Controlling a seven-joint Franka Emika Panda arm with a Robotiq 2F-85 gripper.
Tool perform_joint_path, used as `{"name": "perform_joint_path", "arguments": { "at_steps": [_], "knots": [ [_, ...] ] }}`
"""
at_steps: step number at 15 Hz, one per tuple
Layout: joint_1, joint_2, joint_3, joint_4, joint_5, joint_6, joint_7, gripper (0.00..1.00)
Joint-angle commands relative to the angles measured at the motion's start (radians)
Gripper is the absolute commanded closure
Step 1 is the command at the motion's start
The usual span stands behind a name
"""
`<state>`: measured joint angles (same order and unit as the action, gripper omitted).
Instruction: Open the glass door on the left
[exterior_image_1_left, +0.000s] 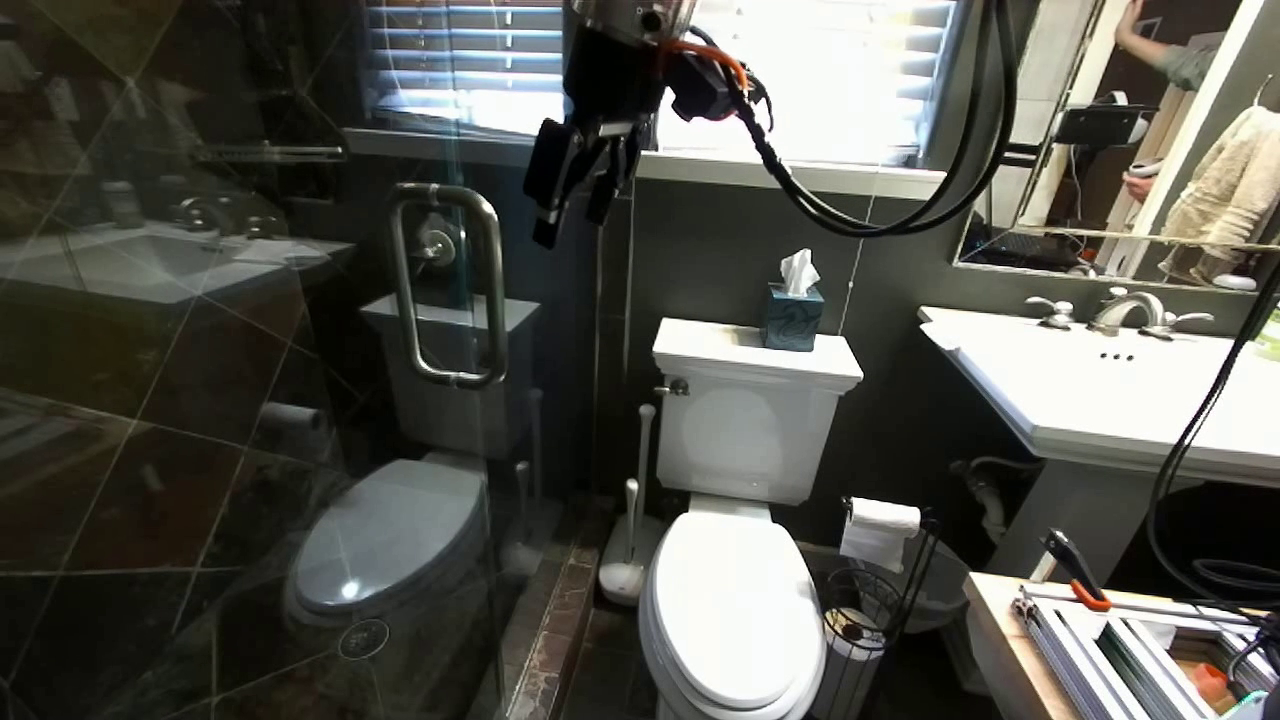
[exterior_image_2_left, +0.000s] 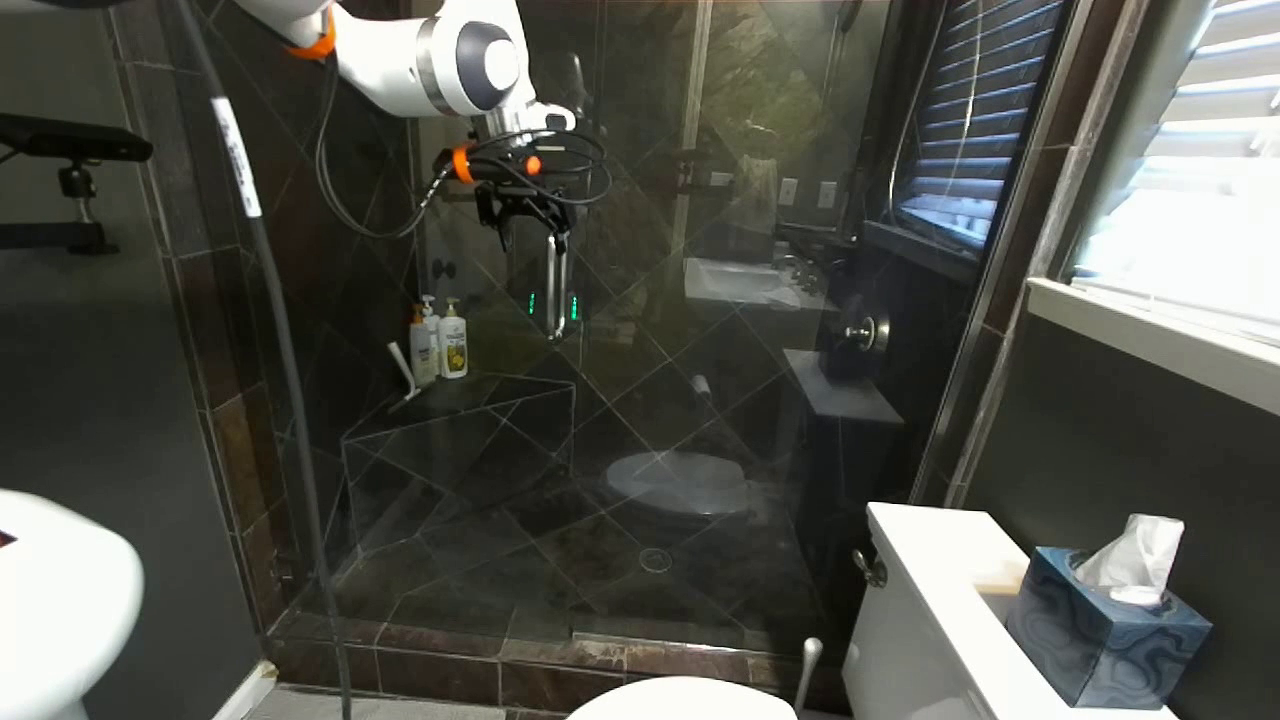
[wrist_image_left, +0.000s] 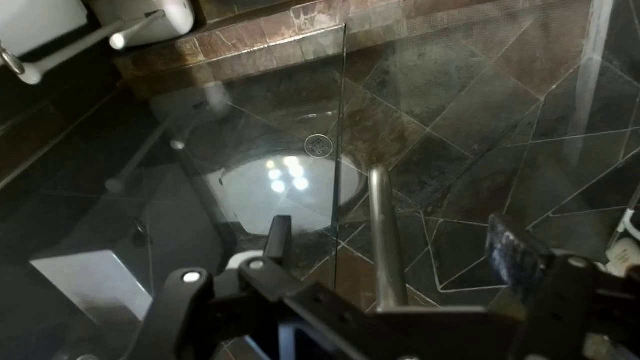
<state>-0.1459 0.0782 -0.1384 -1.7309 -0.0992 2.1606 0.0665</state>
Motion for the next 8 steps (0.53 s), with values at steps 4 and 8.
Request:
{"name": "perform_joint_path", "arguments": {
  "at_steps": [4,8],
  "knots": [
    [-0.015,0.067,0.002,0.066,0.138,0.132,-0.178,0.0],
    [-0.021,0.111,-0.003,0.089,0.113,0.211,-0.181,0.0]
  ]
}}
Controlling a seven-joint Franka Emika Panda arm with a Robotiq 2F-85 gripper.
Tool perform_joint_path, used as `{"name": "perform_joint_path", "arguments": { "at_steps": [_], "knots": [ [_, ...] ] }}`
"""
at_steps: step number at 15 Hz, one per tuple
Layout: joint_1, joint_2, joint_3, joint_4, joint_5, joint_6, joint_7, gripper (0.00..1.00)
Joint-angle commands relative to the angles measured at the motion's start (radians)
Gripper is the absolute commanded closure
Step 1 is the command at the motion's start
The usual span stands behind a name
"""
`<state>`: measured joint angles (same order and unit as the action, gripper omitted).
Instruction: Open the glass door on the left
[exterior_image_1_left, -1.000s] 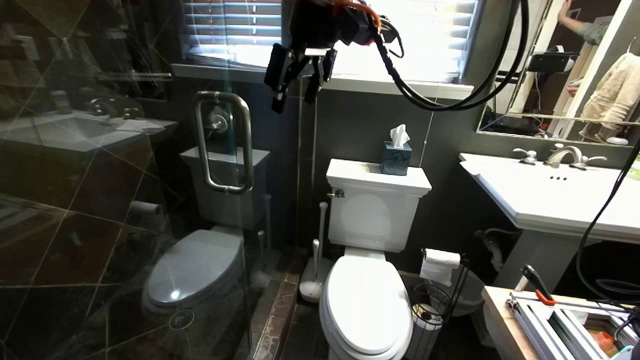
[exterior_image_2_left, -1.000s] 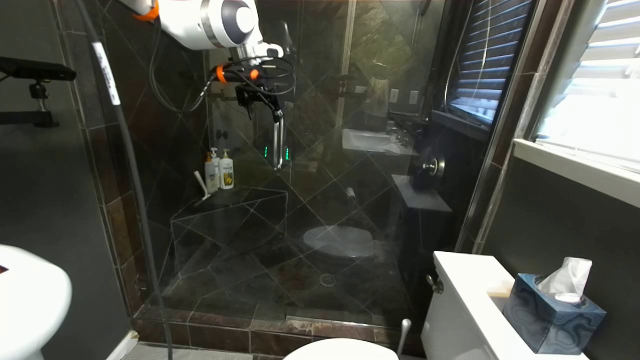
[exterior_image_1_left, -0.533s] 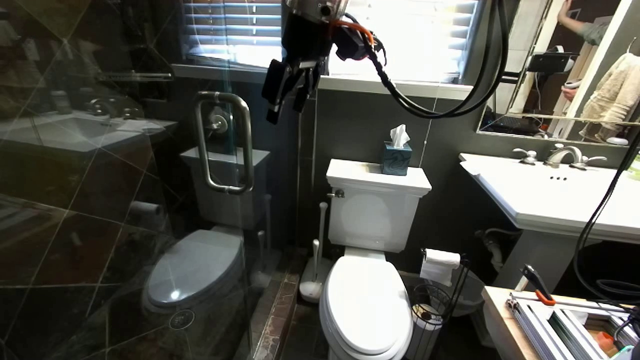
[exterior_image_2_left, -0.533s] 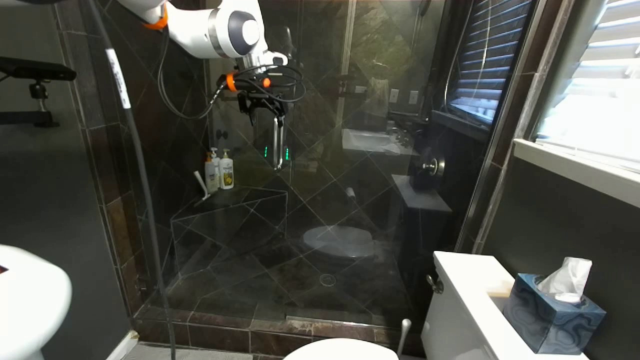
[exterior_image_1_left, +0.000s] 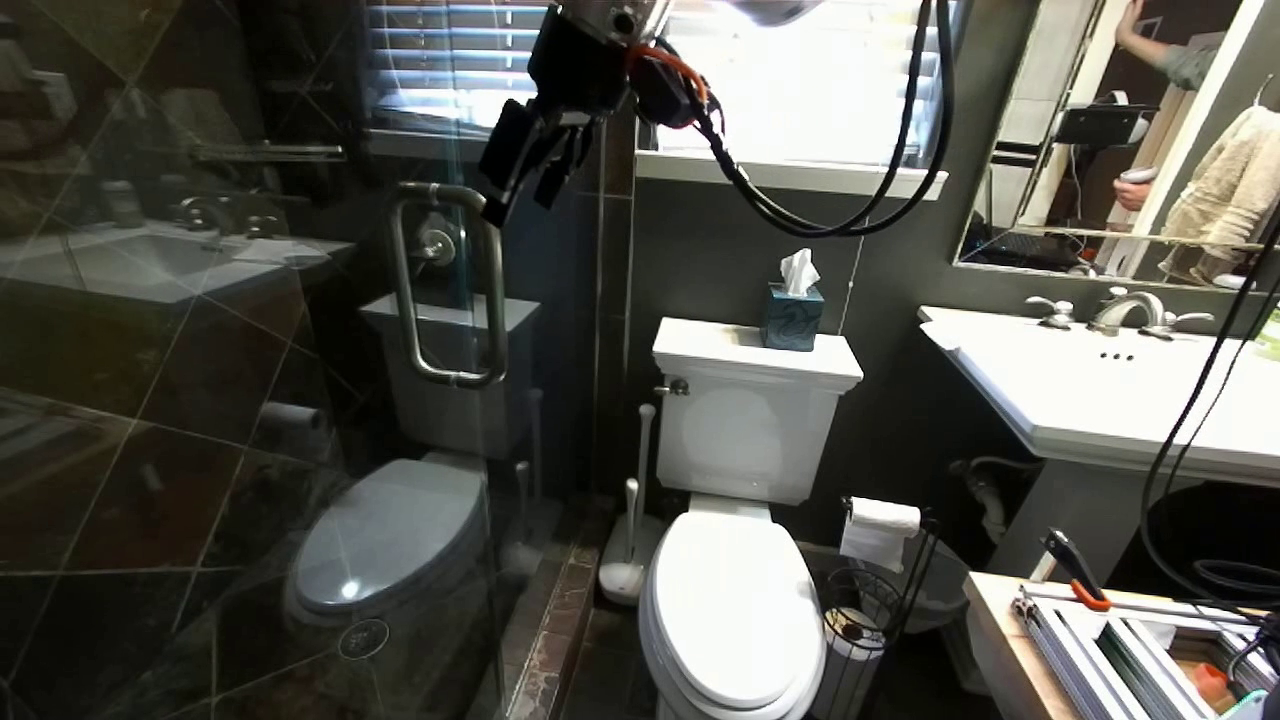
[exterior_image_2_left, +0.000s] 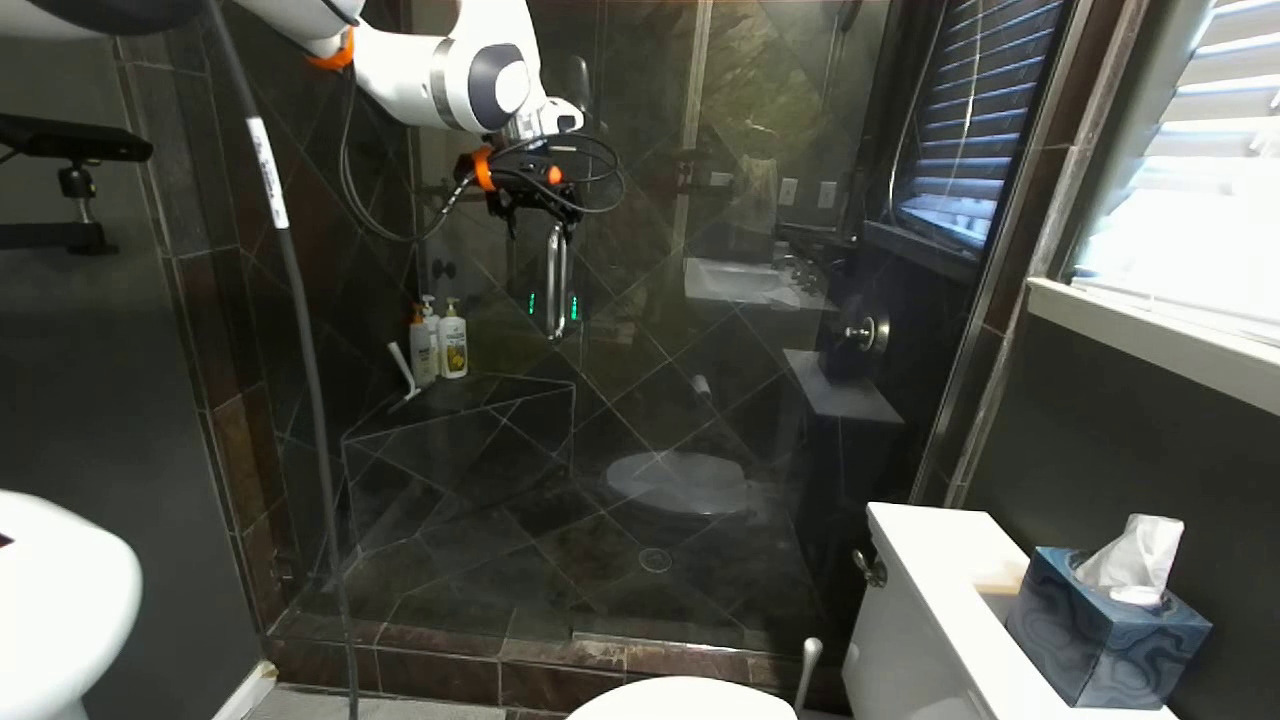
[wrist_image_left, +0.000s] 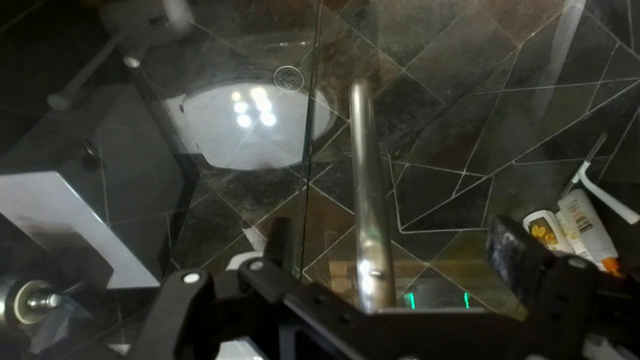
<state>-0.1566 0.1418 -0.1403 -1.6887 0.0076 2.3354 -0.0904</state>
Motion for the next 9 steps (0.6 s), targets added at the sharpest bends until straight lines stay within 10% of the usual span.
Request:
{"name": "perform_joint_path", "arguments": {
  "at_steps": [1,9],
  "knots": [
    [-0.014,0.059,0.001,0.055,0.023,0.042,-0.025,0.0],
    [-0.015,0.097,0.006,0.079,0.016,0.081,0.004,0.68]
  ]
}}
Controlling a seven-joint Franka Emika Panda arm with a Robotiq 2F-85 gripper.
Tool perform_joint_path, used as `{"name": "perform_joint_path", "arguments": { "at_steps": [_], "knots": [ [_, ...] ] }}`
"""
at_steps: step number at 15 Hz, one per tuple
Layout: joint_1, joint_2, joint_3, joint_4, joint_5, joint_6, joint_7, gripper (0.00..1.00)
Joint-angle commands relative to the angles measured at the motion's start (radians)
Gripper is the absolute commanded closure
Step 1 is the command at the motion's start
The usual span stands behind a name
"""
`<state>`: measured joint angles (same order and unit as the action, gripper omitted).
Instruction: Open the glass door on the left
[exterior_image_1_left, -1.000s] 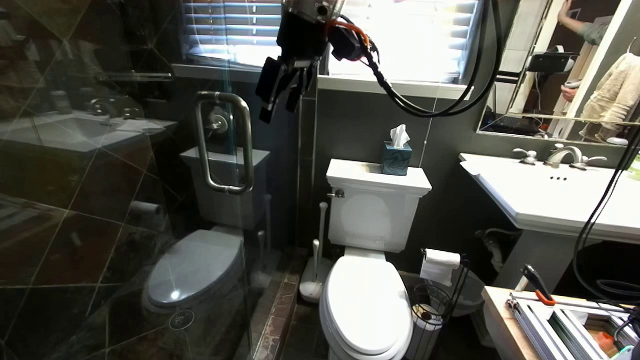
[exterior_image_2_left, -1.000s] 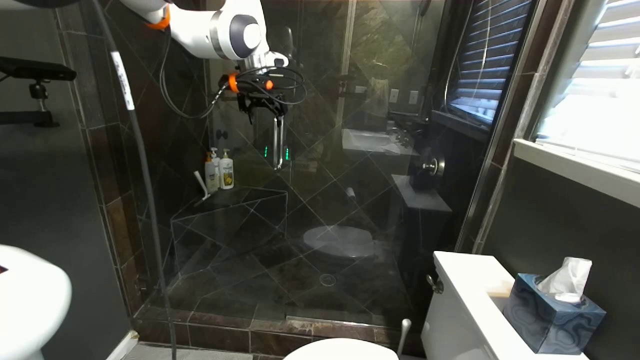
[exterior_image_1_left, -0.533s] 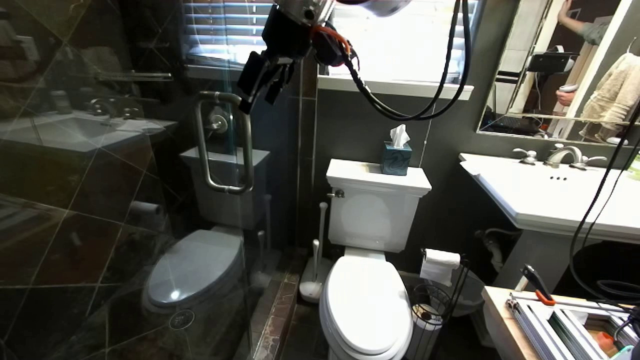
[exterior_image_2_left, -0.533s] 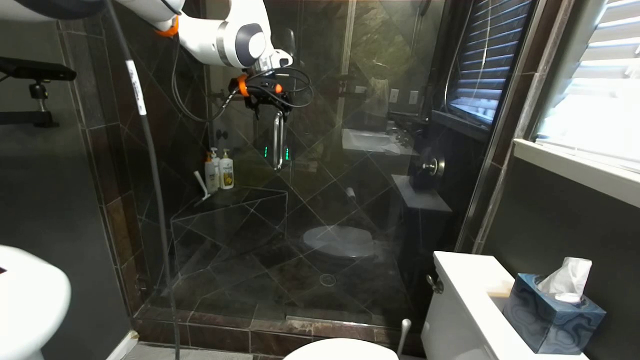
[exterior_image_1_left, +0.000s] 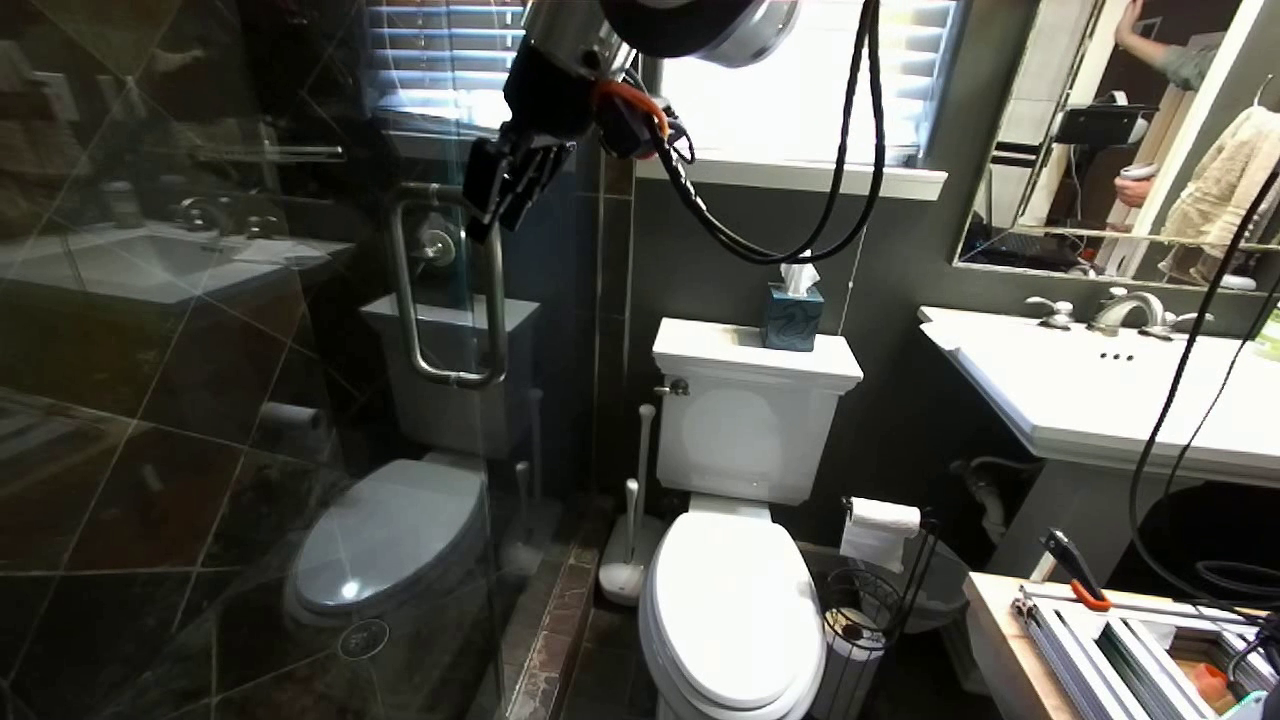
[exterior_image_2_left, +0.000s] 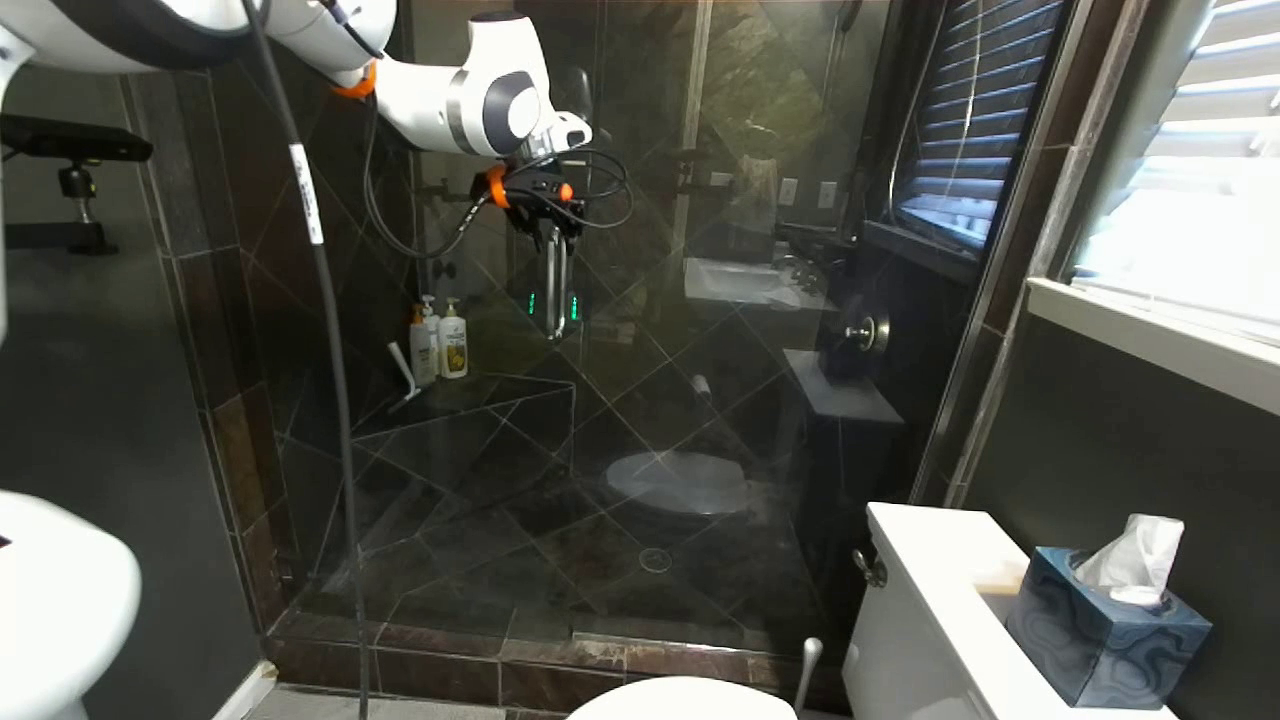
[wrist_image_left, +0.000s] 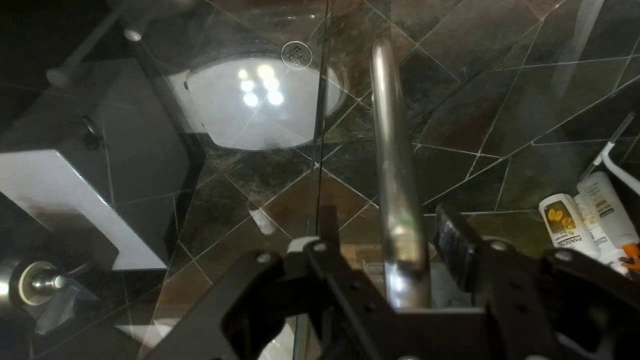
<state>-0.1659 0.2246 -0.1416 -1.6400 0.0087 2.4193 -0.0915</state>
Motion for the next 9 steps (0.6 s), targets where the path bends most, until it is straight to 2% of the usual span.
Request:
{"name": "perform_joint_path", "arguments": {
  "at_steps": [1,4,5,6,9],
  "knots": [
    [-0.003,0.011,0.006,0.03,0.012,-0.011,0.018,0.77],
    [0.003,0.003,0.008,0.025,0.006,-0.027,0.038,0.96],
    [0.006,0.0,0.006,0.024,-0.003,-0.038,0.057,0.99],
    [0.008,-0.005,0.006,0.019,-0.002,-0.047,0.066,0.94],
    [0.029,-0.04,-0.012,-0.002,-0.064,-0.105,0.163,0.94]
  ]
}}
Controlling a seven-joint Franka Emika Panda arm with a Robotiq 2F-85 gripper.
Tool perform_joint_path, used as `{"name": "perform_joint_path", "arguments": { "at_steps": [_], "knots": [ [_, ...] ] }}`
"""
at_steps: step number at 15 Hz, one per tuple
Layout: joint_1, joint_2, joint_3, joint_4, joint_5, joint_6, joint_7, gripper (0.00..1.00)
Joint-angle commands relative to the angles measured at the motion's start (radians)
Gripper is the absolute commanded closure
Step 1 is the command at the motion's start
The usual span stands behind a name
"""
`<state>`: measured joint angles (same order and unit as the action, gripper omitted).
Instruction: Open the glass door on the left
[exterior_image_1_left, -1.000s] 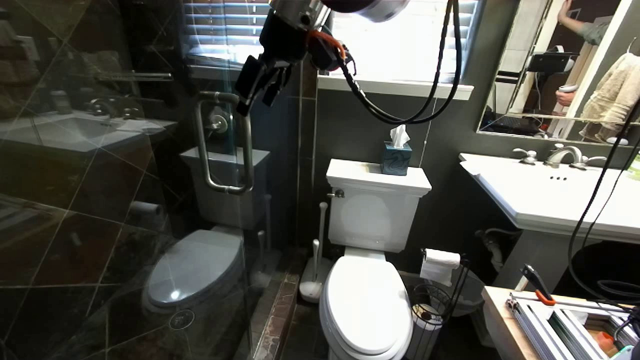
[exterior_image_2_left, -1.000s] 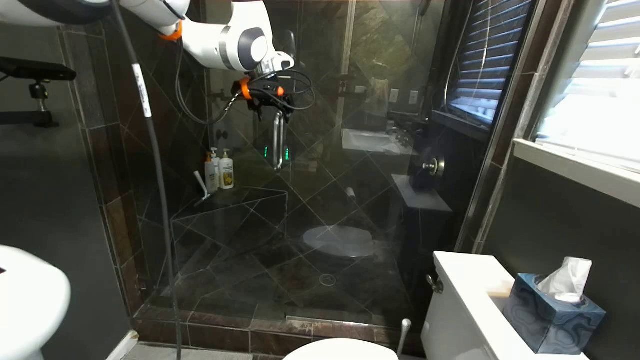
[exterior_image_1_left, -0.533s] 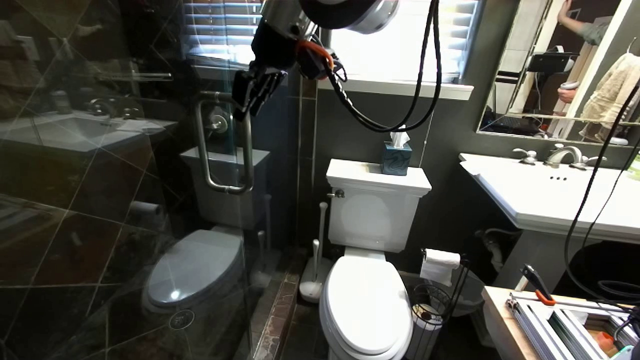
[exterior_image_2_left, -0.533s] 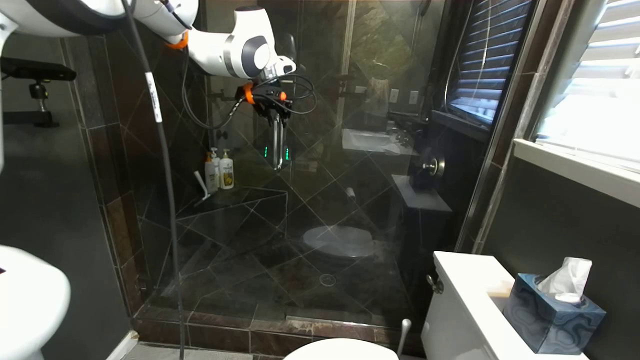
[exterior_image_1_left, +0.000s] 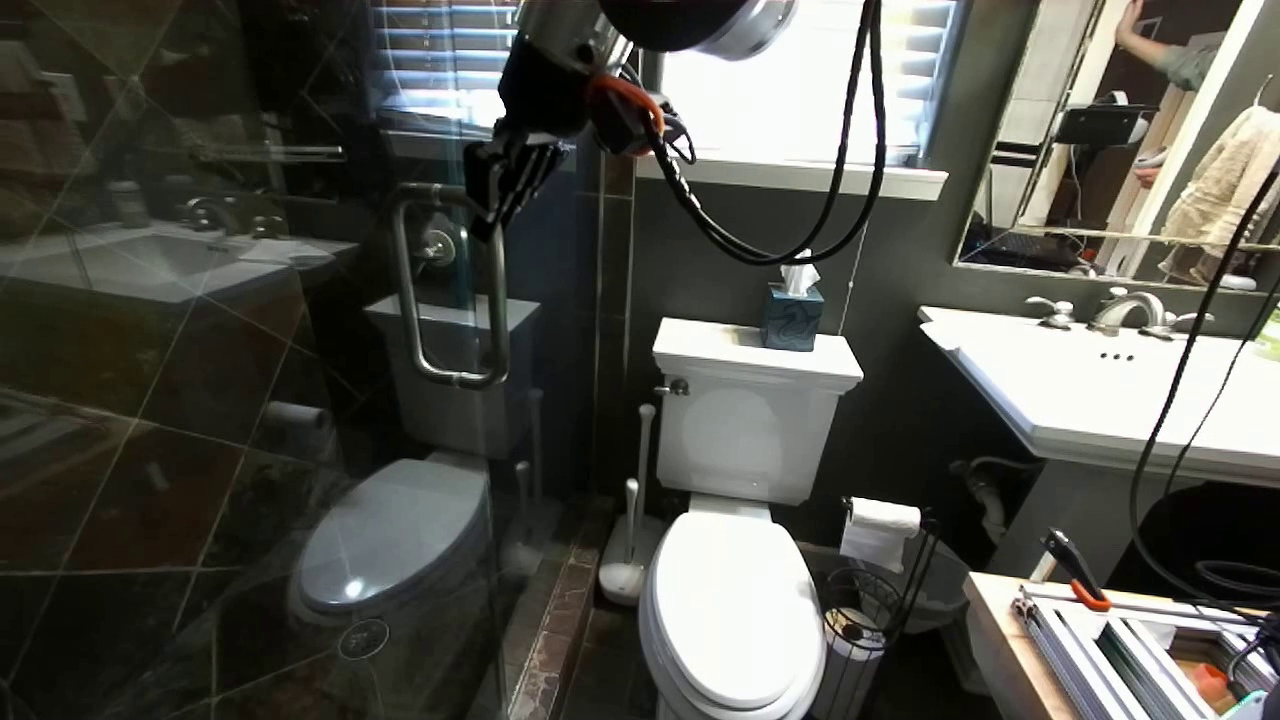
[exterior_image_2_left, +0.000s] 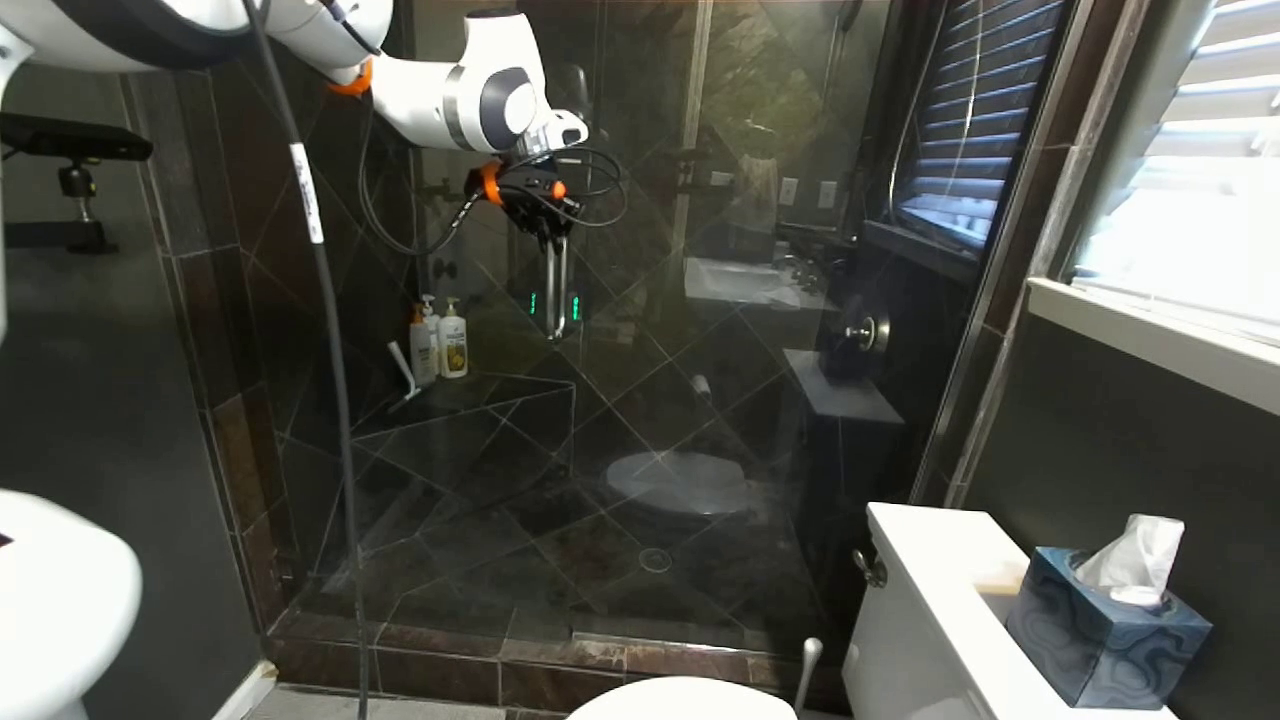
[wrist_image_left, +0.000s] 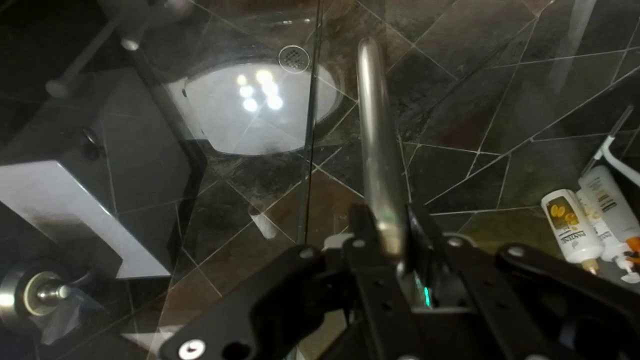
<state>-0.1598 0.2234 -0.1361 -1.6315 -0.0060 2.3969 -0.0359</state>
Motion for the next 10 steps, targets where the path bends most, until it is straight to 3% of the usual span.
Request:
{"name": "perform_joint_path", "arguments": {
  "at_steps": [1,5,10],
  "knots": [
    [0.034,-0.059,-0.025,-0.023,-0.085,-0.118,0.151,0.94],
    [0.056,-0.12,-0.032,-0.061,-0.158,-0.237,0.309,0.94],
    [0.062,-0.204,-0.02,-0.134,-0.169,-0.336,0.457,0.94]
  ]
}}
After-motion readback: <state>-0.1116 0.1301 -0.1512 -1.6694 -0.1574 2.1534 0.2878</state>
